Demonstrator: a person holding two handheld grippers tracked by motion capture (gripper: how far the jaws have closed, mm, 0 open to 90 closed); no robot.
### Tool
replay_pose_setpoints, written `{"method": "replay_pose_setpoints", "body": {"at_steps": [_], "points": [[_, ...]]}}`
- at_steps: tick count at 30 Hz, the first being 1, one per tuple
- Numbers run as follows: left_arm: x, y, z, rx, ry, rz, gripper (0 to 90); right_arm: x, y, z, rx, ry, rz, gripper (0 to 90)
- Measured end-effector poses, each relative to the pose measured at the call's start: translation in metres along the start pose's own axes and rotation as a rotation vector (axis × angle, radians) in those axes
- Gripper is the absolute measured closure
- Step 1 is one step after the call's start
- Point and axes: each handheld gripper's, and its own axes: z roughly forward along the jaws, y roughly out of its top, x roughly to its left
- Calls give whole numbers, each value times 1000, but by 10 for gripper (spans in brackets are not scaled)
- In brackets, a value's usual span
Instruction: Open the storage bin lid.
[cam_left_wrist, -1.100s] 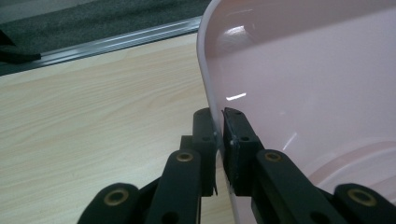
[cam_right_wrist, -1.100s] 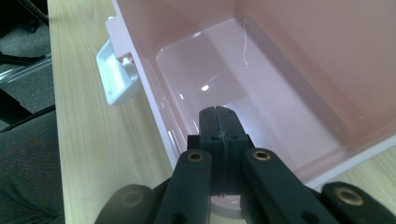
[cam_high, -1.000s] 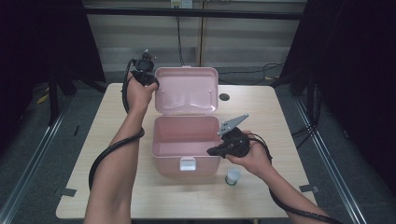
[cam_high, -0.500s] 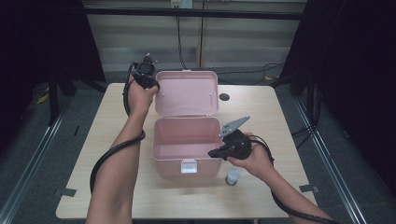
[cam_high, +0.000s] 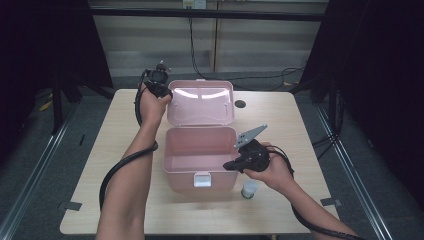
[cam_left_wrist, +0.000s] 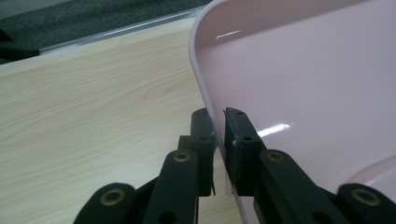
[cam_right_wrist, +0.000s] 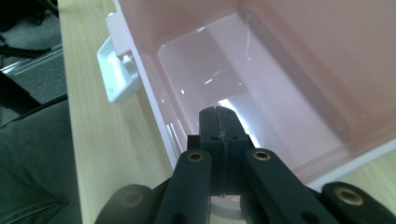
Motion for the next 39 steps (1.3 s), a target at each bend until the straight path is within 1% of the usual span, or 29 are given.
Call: {"method": "replay_pose_setpoints", "body": {"at_steps": [3, 4, 5, 8, 10, 11, 12, 14, 16, 17, 20, 22, 23, 26, 29, 31, 32, 33, 35, 36, 37, 39], "points": [[-1, -1, 2, 0, 2, 3, 823, 1, 0, 0, 8, -4, -4, 900], [0, -1, 2, 4, 3, 12, 821, 1, 0, -1, 6, -1, -1, 900], [0, -1, 3, 1, 2, 6, 820, 1, 0, -1, 4, -1, 1, 900], [0, -2, 2, 12, 2, 0, 817, 0, -1, -3, -5, -9, 4, 900], [1, -3, 3, 7, 1, 6, 813, -1, -1, -4, -12, -11, 10, 900], [1, -4, 3, 4, -2, -3, 811, -2, -2, -5, -15, -15, 6, 900], [1, -4, 3, 15, -3, -5, 802, -3, -2, -5, -15, -17, 7, 900], [0, -6, 4, 6, -10, -7, 779, -4, -2, -7, -20, -16, 10, 898], [-3, -6, 5, -8, -22, -2, 777, -3, 0, -9, -25, -21, 10, 891], [-4, -6, 4, -9, -20, 7, 775, -3, 1, -10, -26, -22, 9, 891], [-5, -4, 2, -11, -20, 9, 773, -3, 2, -13, -28, -24, 13, 892], [-6, -3, 0, -17, -22, 15, 766, -3, 2, -14, -25, -35, 8, 891], [-7, -3, -1, -14, -24, 10, 758, -3, 2, -14, -26, -30, 9, 891], [-7, -2, -4, -20, -22, 18, 748, -3, 2, -14, -22, -31, 5, 890], [-7, -3, -7, -12, -29, 19, 721, -3, 2, -13, -24, -36, 7, 885], [-8, -4, -8, -10, -39, 7, 705, -3, 2, -13, -21, -39, 5, 882], [-7, -4, -9, -2, -44, 13, 685, -3, 2, -13, -18, -40, 2, 882], [-7, -4, -10, -1, -51, 4, 670, -3, 2, -13, -19, -38, 1, 876], [-7, -6, -12, 6, -61, 9, 645, -2, 4, -13, -13, -47, 3, 868], [-6, -6, -13, 7, -67, 7, 638, -2, 4, -13, -20, -49, -2, 864], [-5, -8, -14, 17, -71, -1, 627, -2, 5, -14, -20, -51, -1, 859], [-3, -10, -15, 21, -70, -5, 610, -2, 6, -14, -20, -55, -5, 847]]}}
